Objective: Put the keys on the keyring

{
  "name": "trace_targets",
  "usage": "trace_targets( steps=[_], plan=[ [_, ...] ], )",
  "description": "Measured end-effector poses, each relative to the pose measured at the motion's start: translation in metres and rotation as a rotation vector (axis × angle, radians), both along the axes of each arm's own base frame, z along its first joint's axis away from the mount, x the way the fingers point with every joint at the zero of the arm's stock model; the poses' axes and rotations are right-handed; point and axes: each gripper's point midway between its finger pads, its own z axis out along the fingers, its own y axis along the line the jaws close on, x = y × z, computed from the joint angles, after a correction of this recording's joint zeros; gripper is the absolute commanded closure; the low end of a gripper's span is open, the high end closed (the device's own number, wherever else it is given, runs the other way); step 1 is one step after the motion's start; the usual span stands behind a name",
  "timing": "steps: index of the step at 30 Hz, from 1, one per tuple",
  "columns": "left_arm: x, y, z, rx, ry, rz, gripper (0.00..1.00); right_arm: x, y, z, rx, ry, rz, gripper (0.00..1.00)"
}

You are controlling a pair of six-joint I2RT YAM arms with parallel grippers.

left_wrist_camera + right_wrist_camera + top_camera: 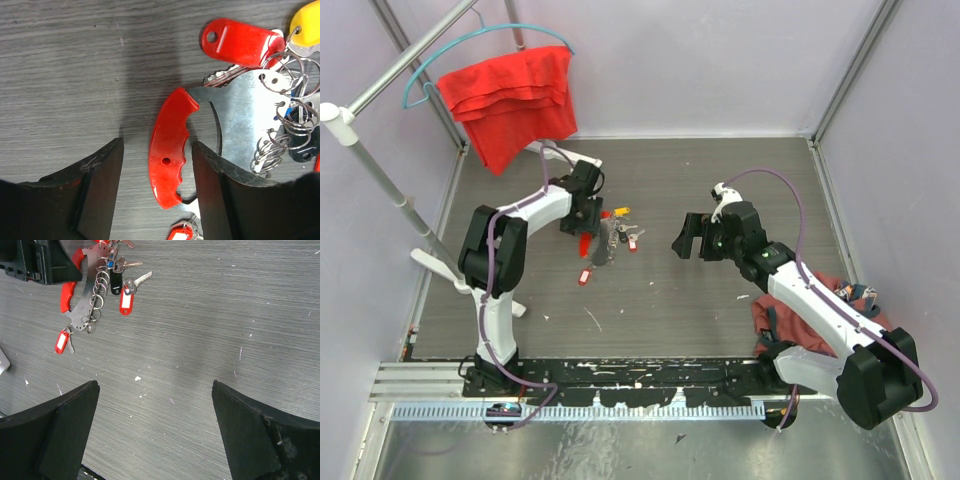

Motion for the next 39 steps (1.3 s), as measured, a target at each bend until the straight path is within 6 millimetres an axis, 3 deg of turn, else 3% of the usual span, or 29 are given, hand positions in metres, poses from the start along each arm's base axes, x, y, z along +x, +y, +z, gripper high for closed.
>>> trace_targets(
  steps=[6,17,24,31,35,39],
  plan=[
    [0.003,-0.003,-0.004,-0.016,0.011,-0.005,0.49,0.000,0.000,0.000,-0.001,-0.001,0.001,0.00],
    [0.003,-0.007,-0.005,-0.032,0.014,-0.013,0.83,0.000,0.000,0.000,-0.002,0.000,0.000,0.00],
    [-0.001,-0.010,-0.003,-0.062,-0.002,-0.029,0.84,0.003,-0.003,0.004,-0.005,-0.023,-0.018,0.00],
    [-0.024,-0.030,-0.002,-0.163,0.037,-0.089,0.84,0.017,0.004,0.020,0.073,-0.102,-0.053,0.01],
    [-0.031,-0.043,-0.001,-0.226,0.046,-0.108,0.84,0.028,0.018,0.002,0.144,-0.040,-0.077,0.05],
    [-0.038,-0.058,0.000,-0.293,0.054,-0.118,0.84,0.023,0.032,-0.046,0.197,0.099,-0.099,0.06]
  ],
)
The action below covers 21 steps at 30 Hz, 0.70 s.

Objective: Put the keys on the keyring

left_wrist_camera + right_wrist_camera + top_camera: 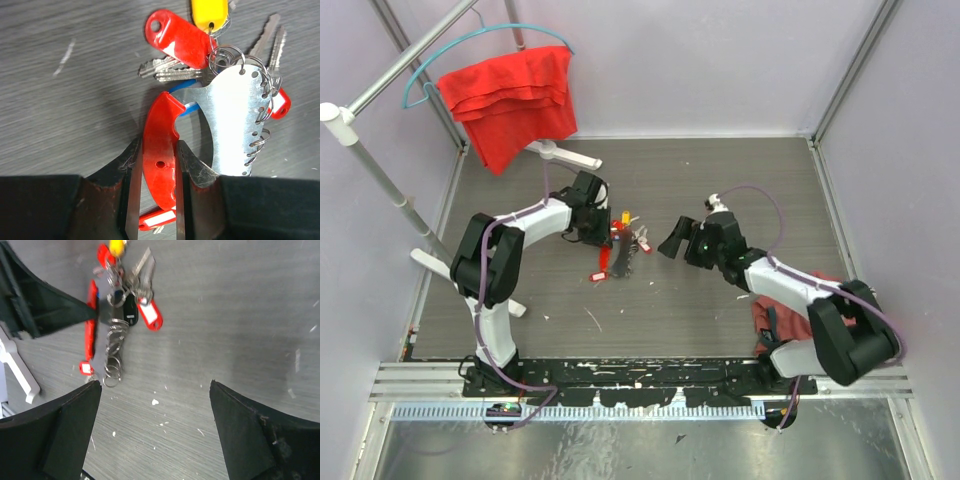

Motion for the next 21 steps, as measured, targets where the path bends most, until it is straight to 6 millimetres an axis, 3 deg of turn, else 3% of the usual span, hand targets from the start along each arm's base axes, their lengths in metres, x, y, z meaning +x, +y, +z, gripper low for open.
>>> trace_targets(
  steps=[2,5,13,21],
  plan=[
    [-0.003,-0.007,0.000,-0.031,0.005,-0.005,0.84,-0.010,0.008,-0.025,0.021,0.074,0.004,0.06],
    [-0.007,-0.016,0.001,-0.062,0.009,-0.014,0.84,-0.020,0.024,-0.044,0.056,0.137,0.023,0.08],
    [-0.011,-0.027,0.001,-0.092,0.016,-0.027,0.84,-0.020,0.068,-0.056,0.207,0.189,0.062,0.19],
    [-0.015,-0.033,0.001,-0.096,0.011,-0.049,0.84,-0.001,0.088,-0.063,0.262,0.210,0.064,0.44]
  ],
)
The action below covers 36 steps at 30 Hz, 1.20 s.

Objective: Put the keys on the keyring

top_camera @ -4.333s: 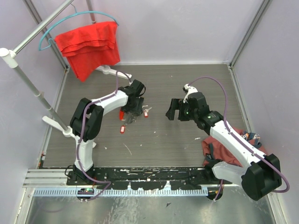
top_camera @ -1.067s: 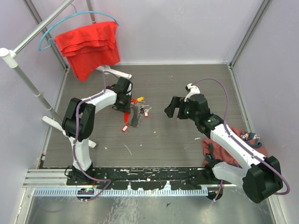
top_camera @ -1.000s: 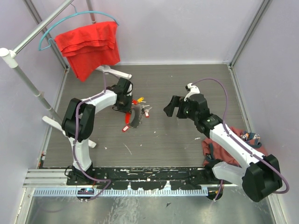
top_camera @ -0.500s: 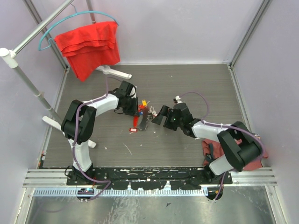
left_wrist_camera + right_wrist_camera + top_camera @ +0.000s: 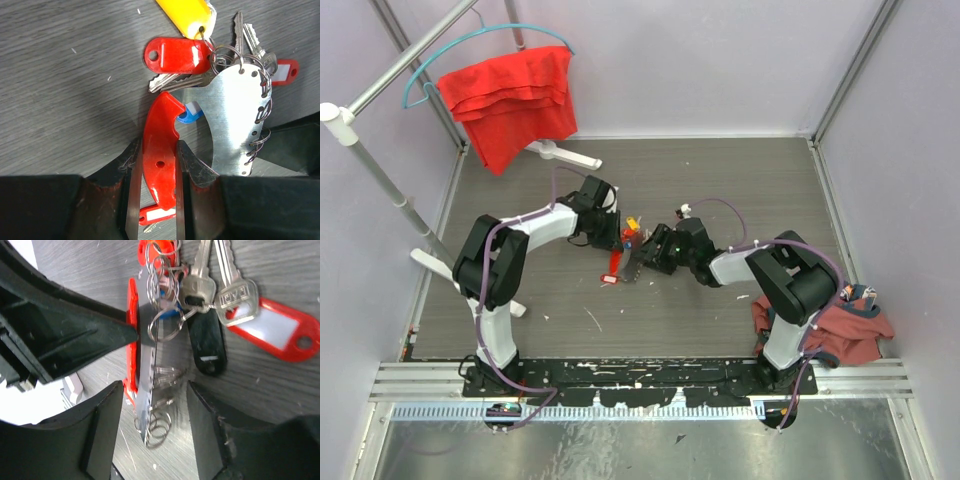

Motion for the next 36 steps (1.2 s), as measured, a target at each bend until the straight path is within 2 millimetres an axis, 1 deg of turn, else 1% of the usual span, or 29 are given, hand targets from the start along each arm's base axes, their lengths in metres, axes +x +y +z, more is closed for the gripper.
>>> trace_targets(
  steps=[2,6,9,11,12,17,20,23,25,28,30,33,34,36],
  plan=[
    [-0.002,-0.002,0.000,-0.002,-0.004,-0.007,0.84,0.004,0.004,-0.002,0.006,0.004,0.001,0.47],
    [-0.006,-0.002,0.000,-0.004,-0.008,-0.019,0.84,0.009,0.008,-0.004,0.011,0.008,0.000,0.59],
    [-0.008,-0.002,0.000,-0.004,-0.009,-0.028,0.82,0.010,0.008,-0.005,0.011,0.009,-0.001,0.68],
    [-0.008,-0.002,0.000,-0.004,-0.011,-0.032,0.79,0.010,0.008,-0.005,0.012,0.010,-0.001,0.71],
    [-0.009,-0.002,0.001,-0.004,-0.011,-0.034,0.77,0.010,0.008,-0.004,0.012,0.009,-0.001,0.72],
    [-0.013,0.001,0.002,-0.002,-0.014,-0.039,0.57,0.010,0.009,-0.003,0.018,0.009,0.000,0.78],
    [-0.014,0.003,0.011,-0.009,-0.034,-0.041,0.46,0.011,0.011,0.000,0.029,-0.001,0.002,0.82],
    [-0.011,0.001,0.037,-0.036,-0.096,-0.048,0.35,0.012,0.010,0.001,0.028,-0.006,-0.003,0.85],
    [-0.008,0.000,0.063,-0.060,-0.161,-0.048,0.28,0.013,0.009,0.003,0.026,-0.011,-0.008,0.87],
    [-0.005,0.004,0.099,-0.083,-0.254,-0.036,0.20,0.014,0.009,0.013,0.033,-0.029,-0.013,0.87],
    [-0.005,0.007,0.122,-0.095,-0.313,-0.027,0.15,0.015,0.008,0.025,0.038,-0.051,-0.017,0.87],
    [-0.005,0.014,0.153,-0.104,-0.396,-0.008,0.14,0.014,0.003,0.048,0.033,-0.095,-0.023,0.88],
    [-0.006,0.018,0.163,-0.102,-0.426,0.001,0.09,0.014,0.001,0.057,0.027,-0.112,-0.027,0.88],
    [-0.010,0.023,0.184,-0.100,-0.495,0.014,0.07,0.017,-0.002,0.080,0.018,-0.154,-0.033,0.90]
  ],
)
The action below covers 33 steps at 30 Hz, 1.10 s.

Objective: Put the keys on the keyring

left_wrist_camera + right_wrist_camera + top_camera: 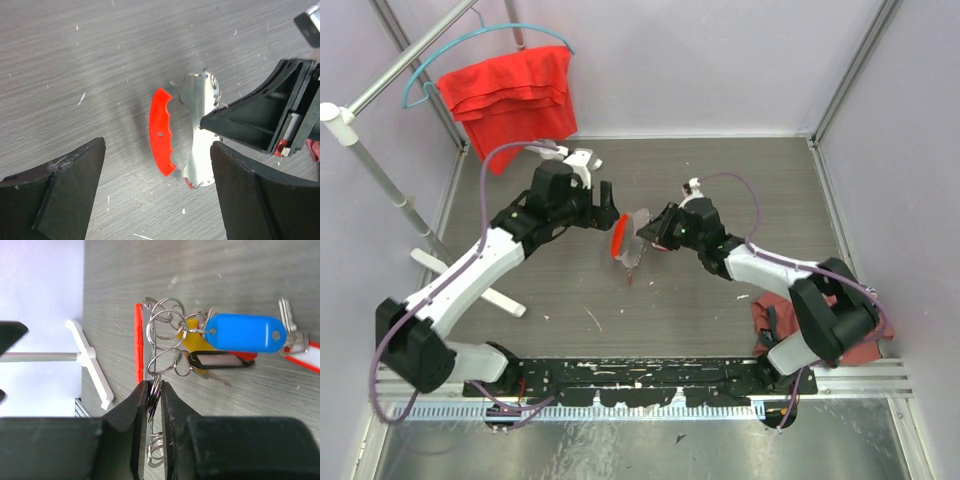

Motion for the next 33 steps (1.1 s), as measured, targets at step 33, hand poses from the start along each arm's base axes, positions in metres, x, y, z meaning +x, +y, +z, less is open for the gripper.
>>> trace_targets(
  steps=[33],
  plan=[
    [-0.121,-0.119,0.147,0.294,-1.186,-0.413,0.11,-0.024,-0.121,0.279,-0.096,-0.330,-0.375,0.99]
  ],
)
